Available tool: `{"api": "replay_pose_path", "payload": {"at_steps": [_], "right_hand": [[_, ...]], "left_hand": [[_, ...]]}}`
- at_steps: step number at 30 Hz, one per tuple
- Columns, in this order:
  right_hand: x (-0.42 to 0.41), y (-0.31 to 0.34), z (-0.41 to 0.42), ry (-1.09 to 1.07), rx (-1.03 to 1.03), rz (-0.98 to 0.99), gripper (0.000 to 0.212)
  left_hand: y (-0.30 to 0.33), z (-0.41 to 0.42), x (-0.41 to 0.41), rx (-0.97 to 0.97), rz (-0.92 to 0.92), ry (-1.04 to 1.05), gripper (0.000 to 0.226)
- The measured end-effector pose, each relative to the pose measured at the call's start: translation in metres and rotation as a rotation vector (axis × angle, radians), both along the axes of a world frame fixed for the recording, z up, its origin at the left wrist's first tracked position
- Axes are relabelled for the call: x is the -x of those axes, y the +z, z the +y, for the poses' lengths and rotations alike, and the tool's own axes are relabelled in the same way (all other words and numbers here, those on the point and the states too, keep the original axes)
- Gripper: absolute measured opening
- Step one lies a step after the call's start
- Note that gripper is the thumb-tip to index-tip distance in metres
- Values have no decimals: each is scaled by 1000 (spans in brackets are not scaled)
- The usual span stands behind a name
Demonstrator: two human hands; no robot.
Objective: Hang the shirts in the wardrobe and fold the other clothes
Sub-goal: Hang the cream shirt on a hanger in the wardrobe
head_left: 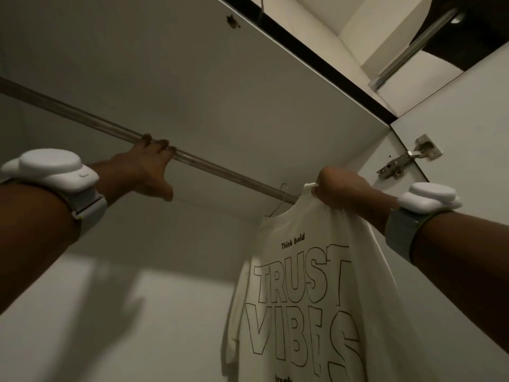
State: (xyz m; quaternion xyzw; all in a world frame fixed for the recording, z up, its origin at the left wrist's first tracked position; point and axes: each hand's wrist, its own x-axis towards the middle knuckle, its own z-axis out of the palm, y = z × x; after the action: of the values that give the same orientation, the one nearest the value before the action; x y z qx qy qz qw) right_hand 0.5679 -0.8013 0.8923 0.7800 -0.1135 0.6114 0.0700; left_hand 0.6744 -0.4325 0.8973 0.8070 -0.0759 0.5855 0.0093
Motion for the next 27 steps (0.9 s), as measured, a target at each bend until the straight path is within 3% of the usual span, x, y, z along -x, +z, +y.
{"api": "replay_pose_path", "payload": {"at_steps": [9,13,15,18,22,25,27], "right_hand": [[2,-4,16,-29,-23,22,33],[3,-19,16,-22,42,-18,61],[4,-34,13,-65,147,-41,74],[8,-68,14,-104,248,-26,74],[21,-147,31,-14,284,57,68],[37,-239,37,3,327,208,55],[52,-301,37,22,368,293,45]], "left_hand": [[6,2,4,-17,57,-17,122],[7,-2,9,10,67,-89,120],[-3,-9,8,52,71,-160,120],[-53,-35,1,97,102,-455,129],[-183,-88,-15,-22,89,-910,77],[-297,-126,-10,-99,429,-1159,36],[-359,-146,1,-175,665,-1250,22]]}}
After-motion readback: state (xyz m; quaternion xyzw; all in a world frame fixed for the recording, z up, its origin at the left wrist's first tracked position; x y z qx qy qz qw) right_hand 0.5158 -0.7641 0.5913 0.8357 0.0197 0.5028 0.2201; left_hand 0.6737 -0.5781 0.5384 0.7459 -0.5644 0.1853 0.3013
